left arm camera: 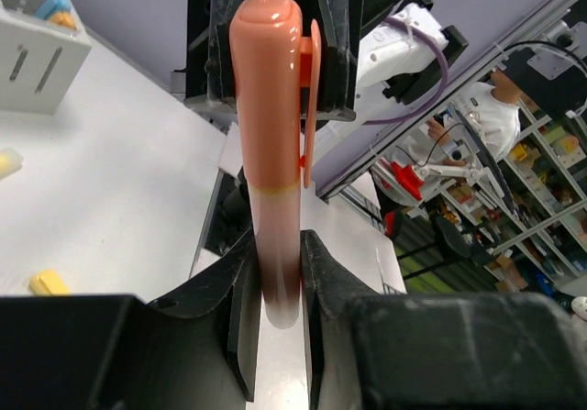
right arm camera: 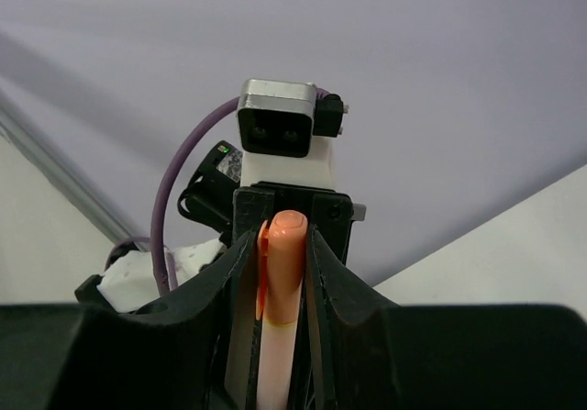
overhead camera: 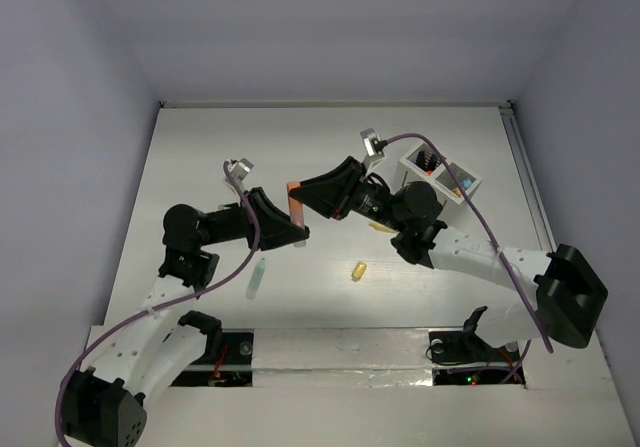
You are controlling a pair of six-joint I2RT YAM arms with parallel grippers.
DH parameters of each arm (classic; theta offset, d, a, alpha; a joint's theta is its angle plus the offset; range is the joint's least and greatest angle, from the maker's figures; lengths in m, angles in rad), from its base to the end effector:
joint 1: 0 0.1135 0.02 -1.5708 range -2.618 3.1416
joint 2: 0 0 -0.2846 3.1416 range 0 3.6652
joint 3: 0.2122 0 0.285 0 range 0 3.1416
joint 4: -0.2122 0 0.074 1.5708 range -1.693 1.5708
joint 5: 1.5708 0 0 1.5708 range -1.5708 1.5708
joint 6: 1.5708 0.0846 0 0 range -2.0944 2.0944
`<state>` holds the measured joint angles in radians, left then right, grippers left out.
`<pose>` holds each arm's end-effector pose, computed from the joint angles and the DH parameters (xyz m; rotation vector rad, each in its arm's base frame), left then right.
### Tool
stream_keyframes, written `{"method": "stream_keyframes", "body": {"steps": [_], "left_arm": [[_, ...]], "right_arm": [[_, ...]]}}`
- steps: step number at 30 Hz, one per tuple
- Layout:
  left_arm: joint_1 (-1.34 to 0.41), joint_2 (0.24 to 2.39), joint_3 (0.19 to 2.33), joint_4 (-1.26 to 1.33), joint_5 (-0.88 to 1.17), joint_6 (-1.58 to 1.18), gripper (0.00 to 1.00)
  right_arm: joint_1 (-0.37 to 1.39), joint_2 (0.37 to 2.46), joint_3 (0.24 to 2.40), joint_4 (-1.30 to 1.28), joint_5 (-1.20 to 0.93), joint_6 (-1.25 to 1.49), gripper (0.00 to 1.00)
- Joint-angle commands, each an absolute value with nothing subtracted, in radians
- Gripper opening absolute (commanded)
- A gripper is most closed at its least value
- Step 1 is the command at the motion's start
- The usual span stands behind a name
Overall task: Sort the stationery into containers
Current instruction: Close the pen cap on the pen.
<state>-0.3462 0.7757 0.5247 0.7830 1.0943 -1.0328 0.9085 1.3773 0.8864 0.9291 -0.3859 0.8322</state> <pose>0.1615 -0.1382 0.3589 0.7124 1.3894 -1.6911 0.2069 0.3171 0.3790 -0.4484 1.2827 1.7256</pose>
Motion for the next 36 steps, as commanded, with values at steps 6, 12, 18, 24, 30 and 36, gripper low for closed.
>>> {"method": "stream_keyframes", "body": {"steps": [6, 12, 18, 24, 30, 36], "left_arm": [[-0.275, 0.732, 0.709, 0.913, 0.868, -0.963, 0.0], [-0.256, 0.735, 0.73, 0.914, 0.867, -0.966, 0.0], [-0.245, 0.75, 0.744, 0.922, 0.871, -0.976, 0.0], [-0.245, 0.775, 0.733, 0.985, 0.877, -1.018, 0.0], [-0.245, 0.753, 0.686, 0.964, 0.888, -1.006, 0.0], [-0.245, 0.631, 0.652, 0.537, 0.874, -0.778, 0.55]], "right_arm": [[0.994, 1.394, 0.658, 0.62, -0.552, 0.778, 0.0], [1.012, 1.401, 0.627, 0.635, -0.549, 0.782, 0.0], [1.012, 1.401, 0.617, 0.629, -0.549, 0.779, 0.0], [1.041, 1.411, 0.612, 0.633, -0.543, 0.784, 0.0], [1.042, 1.367, 0.673, 0.615, -0.41, 0.765, 0.0], [0.95, 1.355, 0.775, 0.639, -0.241, 0.788, 0.0]]}}
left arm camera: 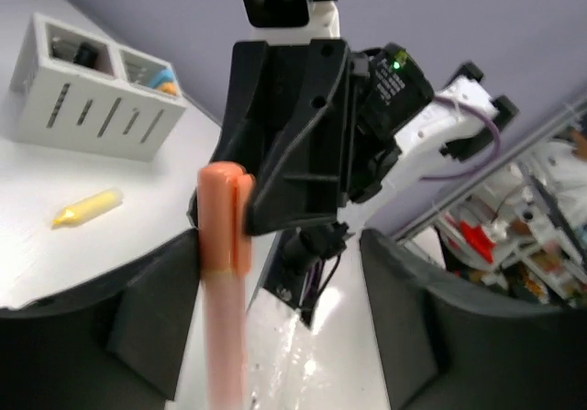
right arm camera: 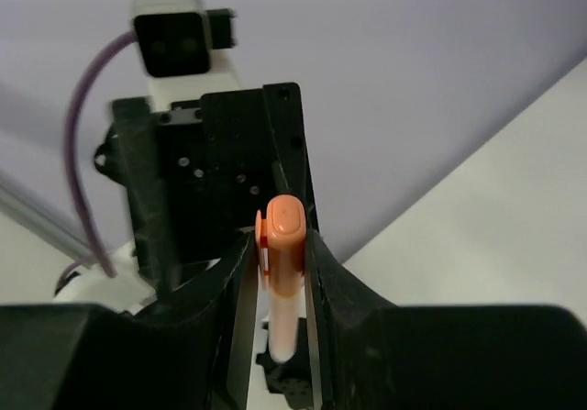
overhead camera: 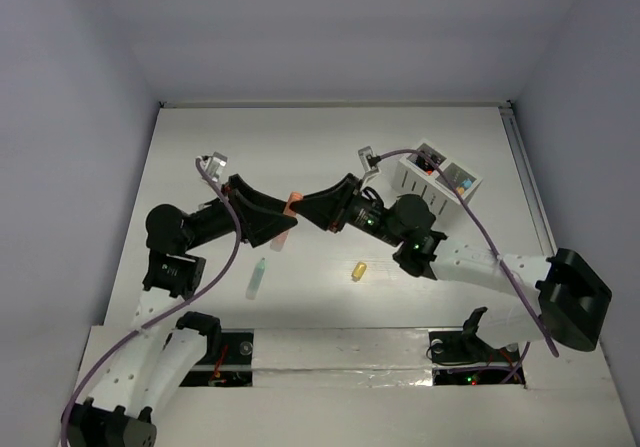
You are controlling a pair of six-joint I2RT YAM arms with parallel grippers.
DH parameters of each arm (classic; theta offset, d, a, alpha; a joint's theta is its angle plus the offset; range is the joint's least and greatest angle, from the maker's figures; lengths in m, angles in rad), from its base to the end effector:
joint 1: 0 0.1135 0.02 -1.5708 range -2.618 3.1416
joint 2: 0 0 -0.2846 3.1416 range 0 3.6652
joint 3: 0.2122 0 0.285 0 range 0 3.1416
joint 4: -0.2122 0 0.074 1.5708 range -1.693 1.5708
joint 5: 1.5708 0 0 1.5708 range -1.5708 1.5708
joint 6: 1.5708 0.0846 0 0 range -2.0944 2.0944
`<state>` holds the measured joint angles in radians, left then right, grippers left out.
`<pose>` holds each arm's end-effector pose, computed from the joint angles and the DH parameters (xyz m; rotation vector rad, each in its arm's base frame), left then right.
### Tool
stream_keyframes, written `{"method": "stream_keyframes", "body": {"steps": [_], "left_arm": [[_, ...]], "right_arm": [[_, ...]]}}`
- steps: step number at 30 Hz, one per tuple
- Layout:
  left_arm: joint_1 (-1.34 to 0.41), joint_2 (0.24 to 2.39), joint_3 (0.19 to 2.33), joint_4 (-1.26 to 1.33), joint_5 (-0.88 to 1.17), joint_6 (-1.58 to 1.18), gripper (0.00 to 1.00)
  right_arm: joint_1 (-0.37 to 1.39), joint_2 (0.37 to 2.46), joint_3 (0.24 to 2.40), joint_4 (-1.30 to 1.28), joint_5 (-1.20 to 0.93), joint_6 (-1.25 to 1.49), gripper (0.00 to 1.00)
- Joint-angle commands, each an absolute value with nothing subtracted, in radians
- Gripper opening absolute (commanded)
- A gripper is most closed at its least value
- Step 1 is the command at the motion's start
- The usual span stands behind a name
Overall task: Sort the stationery into containers
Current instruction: Close the pen cap on the pen, then place the pen in the storage box.
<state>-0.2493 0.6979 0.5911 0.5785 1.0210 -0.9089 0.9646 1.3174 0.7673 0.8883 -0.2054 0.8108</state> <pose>0.1670 -0.1169 0.3801 0.6009 1.3792 -1.5125 0.1940 0.3102 0.3466 -0.3131 1.3913 1.6371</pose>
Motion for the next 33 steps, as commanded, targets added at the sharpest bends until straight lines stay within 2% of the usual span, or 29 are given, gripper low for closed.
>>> {"method": "stream_keyframes", "body": {"steps": [1, 4, 5, 11, 15, 21, 27, 33], "left_arm": [[-0.245, 0.615, 0.66, 0.469, 0.87, -0.743, 0.66], [-0.245, 0.56, 0.71, 0.151, 0.798, -0.548, 0.83], [-0.255, 0.533, 0.721, 0.09, 0.772, -0.505, 0.99], [-0.313, 0.471, 0.756, -0.11, 0.602, -0.333, 0.99], [-0.379, 0.451, 0.726, -0.138, 0.474, -0.276, 0.99], [-0.46, 0.414, 0.641, -0.093, 0.421, -0.285, 0.99], [-0.515, 0.364, 0.637, -0.103, 0.388, -0.291, 0.99], [-0.544, 0.347, 0.637, -0.109, 0.362, -0.296, 0.99]], "right_arm": [[0.933, 1.358, 0.785, 0.647, -0.224, 0.793, 0.0], [0.838, 1.373, 0.847, 0.652, -0.187, 0.804, 0.0], [0.813, 1.374, 0.86, 0.652, -0.177, 0.805, 0.0], [0.648, 1.335, 0.937, 0.516, -0.04, 0.7, 0.0], [0.519, 1.247, 0.905, 0.33, 0.191, 0.597, 0.0], [0.316, 1.099, 0.838, 0.169, 0.515, 0.433, 0.0], [0.158, 1.13, 0.867, 0.117, 0.557, 0.373, 0.0], [0.101, 1.249, 0.913, 0.113, 0.523, 0.328, 0.0]]}}
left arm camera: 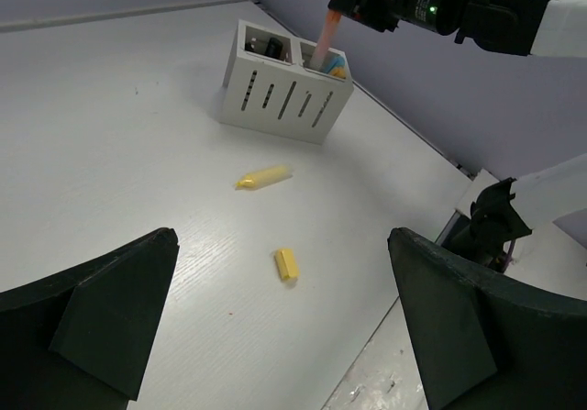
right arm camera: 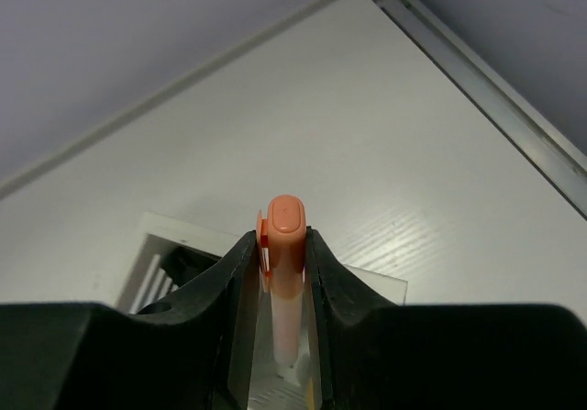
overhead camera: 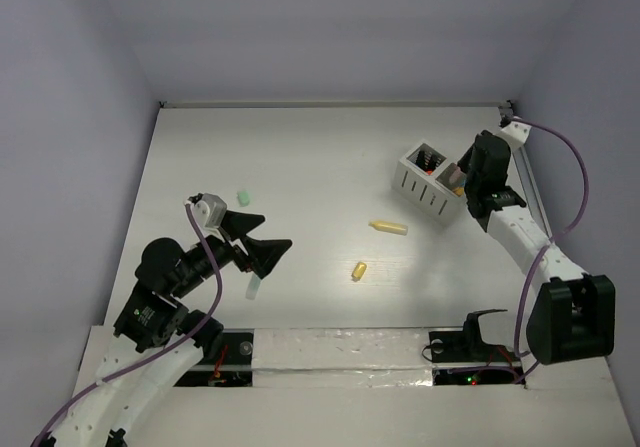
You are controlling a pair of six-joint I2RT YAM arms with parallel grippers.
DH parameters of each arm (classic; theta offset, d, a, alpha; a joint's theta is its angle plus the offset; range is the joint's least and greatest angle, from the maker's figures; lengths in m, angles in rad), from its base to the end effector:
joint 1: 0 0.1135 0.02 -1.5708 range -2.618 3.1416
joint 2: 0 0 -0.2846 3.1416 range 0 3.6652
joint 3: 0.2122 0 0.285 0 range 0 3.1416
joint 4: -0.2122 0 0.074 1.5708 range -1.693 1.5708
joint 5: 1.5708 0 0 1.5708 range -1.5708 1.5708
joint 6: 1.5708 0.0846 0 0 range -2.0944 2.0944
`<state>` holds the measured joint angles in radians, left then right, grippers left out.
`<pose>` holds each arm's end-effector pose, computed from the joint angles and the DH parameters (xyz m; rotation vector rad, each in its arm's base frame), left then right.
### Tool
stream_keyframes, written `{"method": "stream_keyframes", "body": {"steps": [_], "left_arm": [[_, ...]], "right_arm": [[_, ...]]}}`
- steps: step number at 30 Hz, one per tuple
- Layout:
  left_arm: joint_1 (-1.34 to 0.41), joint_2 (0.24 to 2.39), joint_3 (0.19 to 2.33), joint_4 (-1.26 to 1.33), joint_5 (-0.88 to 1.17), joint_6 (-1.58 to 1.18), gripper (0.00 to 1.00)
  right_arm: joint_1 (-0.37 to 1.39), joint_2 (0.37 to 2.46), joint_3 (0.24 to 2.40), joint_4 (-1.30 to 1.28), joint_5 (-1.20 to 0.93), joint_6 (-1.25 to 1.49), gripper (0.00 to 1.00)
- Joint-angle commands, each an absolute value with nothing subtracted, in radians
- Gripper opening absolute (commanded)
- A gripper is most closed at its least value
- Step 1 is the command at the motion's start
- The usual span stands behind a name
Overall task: Sort the stationery into containers
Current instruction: Place the pen in the storage box, then pick up the pen from the center of the board.
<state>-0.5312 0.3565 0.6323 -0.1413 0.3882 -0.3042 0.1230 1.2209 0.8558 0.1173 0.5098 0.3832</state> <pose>0.1182 -0.1066 0.3669 0.4992 1.4349 -0.9544 0.3499 0.0017 0.3012 0.5797 1.6911 -0.1004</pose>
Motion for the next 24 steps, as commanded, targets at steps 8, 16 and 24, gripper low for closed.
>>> {"method": "stream_keyframes", "body": {"steps": [8, 16, 24], "left_arm": [[-0.545, 0.339, 0.641, -0.12, 0.331, -0.301, 0.99], [-0.545, 0.347, 0.646, -0.132, 0.296, -0.302, 0.99], [-0.545, 0.342, 0.658, -0.147, 0.224, -0.296, 0.99]], "right_arm": [[0.101, 1.307, 0.937, 0.071, 0.456, 0.356, 0.07], [0.101, 1.247, 0.966, -0.027, 0.324, 0.379, 0.74], [0.319, 1.273, 1.035, -0.015, 0.23, 0.359, 0.8]]}}
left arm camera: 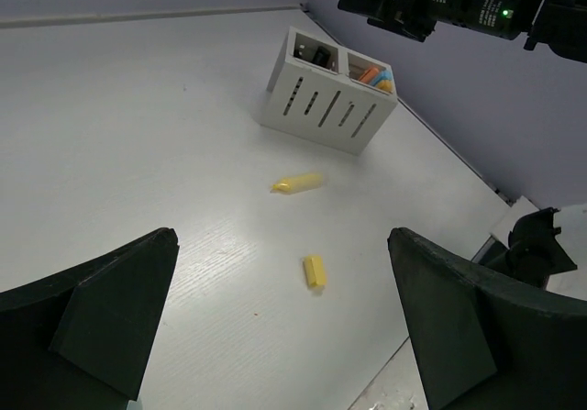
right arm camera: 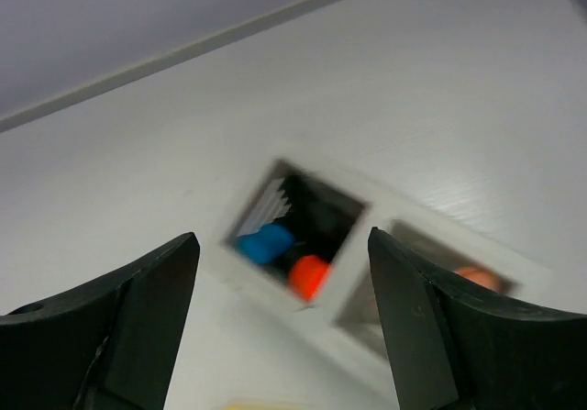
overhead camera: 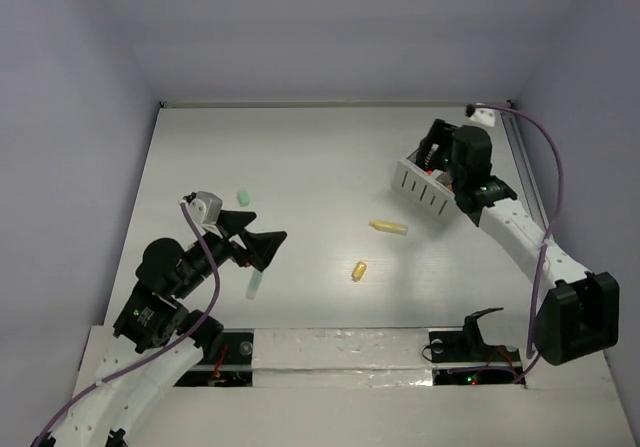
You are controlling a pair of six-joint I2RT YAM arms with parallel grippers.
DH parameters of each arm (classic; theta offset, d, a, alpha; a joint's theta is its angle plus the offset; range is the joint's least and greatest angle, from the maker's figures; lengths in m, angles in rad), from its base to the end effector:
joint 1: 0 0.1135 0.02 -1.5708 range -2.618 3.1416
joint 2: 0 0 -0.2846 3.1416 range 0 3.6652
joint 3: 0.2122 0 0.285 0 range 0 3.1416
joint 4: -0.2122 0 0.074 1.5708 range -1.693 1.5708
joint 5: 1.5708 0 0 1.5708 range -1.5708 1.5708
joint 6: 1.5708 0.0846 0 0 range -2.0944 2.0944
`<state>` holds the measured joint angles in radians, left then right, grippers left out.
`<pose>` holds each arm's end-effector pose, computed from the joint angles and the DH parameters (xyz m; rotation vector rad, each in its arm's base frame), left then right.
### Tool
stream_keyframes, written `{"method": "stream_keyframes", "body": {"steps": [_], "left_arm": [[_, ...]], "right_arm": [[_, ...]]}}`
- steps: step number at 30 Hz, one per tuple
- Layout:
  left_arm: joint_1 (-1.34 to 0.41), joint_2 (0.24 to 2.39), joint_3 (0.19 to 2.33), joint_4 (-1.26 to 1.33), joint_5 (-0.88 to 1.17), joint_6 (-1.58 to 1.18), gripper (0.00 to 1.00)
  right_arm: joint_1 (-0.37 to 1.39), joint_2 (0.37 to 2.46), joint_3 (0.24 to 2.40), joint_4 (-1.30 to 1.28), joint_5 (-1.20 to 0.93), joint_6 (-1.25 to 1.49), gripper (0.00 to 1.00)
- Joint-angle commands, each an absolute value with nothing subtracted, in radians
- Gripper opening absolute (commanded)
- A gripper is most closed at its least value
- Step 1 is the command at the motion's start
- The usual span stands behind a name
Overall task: Sort the stationery into containers
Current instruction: Pick up the pen from the center of the board.
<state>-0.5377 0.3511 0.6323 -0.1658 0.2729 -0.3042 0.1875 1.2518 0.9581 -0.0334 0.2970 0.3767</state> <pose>0.1242 -0.1006 0.3643 0.4055 1.4669 -0.8785 0.3598 0.0431 0.3108 0.3770 1.8463 0.1046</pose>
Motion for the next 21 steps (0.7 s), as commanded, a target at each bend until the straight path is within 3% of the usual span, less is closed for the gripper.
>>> {"method": "stream_keyframes", "body": {"steps": [1, 7, 14, 21], "left_arm": [[-0.545, 0.341, 0.663, -0.153, 0.212, -0.296, 0.99], [-0.545, 0.31, 0.672, -0.173, 0.12, -0.293, 0.99], [-0.545, 0.287, 0.68, -0.192, 0.046, -0.288, 0.99], [-0.545, 0.278, 0.672, -0.179, 0.078, -0.284, 0.99]], "right_arm": [[0.356, 1.296, 1.052, -0.011, 0.218, 0.353, 0.8], [0.584, 1.572, 1.228, 0.014, 0.022, 0.328, 0.79], [0.776, 1.914, 1.551, -0.118, -0.011, 0.262, 0.82], [0.778, 1.794, 1.402, -0.247, 0.181, 0.187, 0.66]]}}
